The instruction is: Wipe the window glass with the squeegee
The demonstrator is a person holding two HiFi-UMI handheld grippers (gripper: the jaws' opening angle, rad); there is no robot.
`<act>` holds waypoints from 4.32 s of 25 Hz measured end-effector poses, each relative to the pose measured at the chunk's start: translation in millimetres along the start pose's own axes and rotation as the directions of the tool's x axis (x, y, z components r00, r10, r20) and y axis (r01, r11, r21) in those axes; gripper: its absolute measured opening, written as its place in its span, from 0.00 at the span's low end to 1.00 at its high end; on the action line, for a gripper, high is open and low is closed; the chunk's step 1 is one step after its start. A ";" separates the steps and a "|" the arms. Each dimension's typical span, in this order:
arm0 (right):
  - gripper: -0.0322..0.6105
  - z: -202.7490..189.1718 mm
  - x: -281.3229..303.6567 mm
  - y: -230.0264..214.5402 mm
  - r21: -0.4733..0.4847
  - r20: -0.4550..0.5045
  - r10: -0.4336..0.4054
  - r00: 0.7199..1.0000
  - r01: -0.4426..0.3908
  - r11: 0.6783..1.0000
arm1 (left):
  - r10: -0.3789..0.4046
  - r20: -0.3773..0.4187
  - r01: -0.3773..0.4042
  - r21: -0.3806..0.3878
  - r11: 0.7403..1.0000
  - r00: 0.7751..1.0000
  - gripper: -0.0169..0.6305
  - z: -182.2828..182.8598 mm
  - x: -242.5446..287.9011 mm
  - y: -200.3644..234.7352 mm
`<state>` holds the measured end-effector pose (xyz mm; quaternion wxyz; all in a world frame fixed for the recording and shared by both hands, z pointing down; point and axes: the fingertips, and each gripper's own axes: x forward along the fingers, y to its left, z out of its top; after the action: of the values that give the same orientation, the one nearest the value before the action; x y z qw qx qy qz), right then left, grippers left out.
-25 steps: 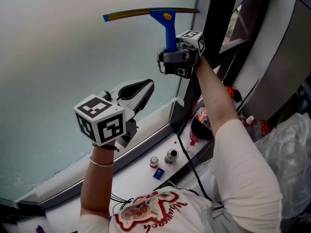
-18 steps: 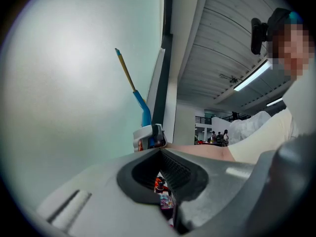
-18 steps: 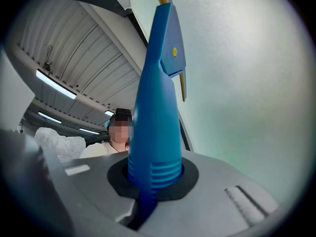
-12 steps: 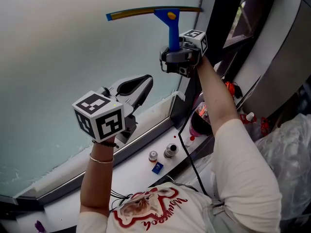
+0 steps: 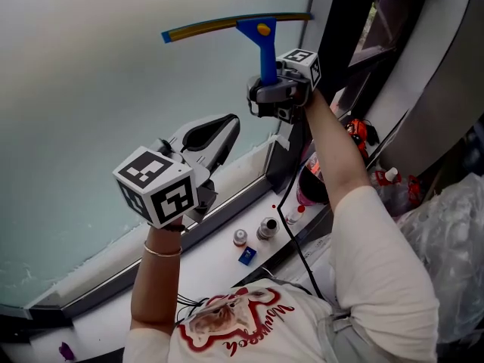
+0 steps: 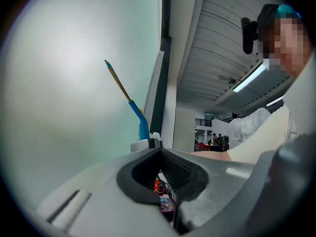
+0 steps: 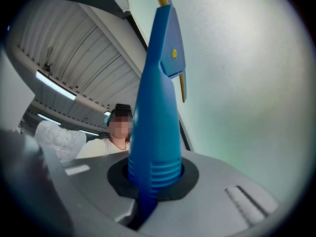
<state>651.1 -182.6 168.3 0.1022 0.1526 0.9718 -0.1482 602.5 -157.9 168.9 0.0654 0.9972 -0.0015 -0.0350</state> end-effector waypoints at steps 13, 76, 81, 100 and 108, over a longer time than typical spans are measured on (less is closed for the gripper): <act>0.10 -26.4 -2.8 -8.3 0.017 0.042 -0.005 0.999 0.005 1.000 | -0.018 0.002 0.018 -0.056 0.998 1.000 0.03 -12.5 -3.0 3.0; 0.13 -145.6 -27.4 -33.1 0.151 0.158 -0.015 0.987 -0.009 0.989 | 0.003 -0.096 -0.022 -0.198 0.980 0.995 0.03 -85.7 0.5 24.2; 0.13 -154.6 -31.0 -34.8 0.161 0.172 -0.025 0.985 -0.003 0.987 | 0.006 -0.107 -0.029 -0.210 0.977 0.994 0.03 -92.9 1.0 26.9; 0.14 -187.1 -37.5 -42.7 0.196 0.221 -0.051 0.974 0.007 0.981 | 0.026 -0.133 -0.057 -0.235 0.970 0.991 0.03 -109.5 -4.1 32.4; 0.14 -198.3 -39.7 -45.3 0.211 0.243 -0.060 0.968 0.007 0.977 | 0.036 -0.149 -0.073 -0.249 0.966 0.988 0.03 -119.0 -7.6 34.2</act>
<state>642.9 -171.1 375.0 0.2036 0.1263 0.9329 -0.2687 603.3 -176.2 291.6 0.1934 0.9802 -0.0197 0.0383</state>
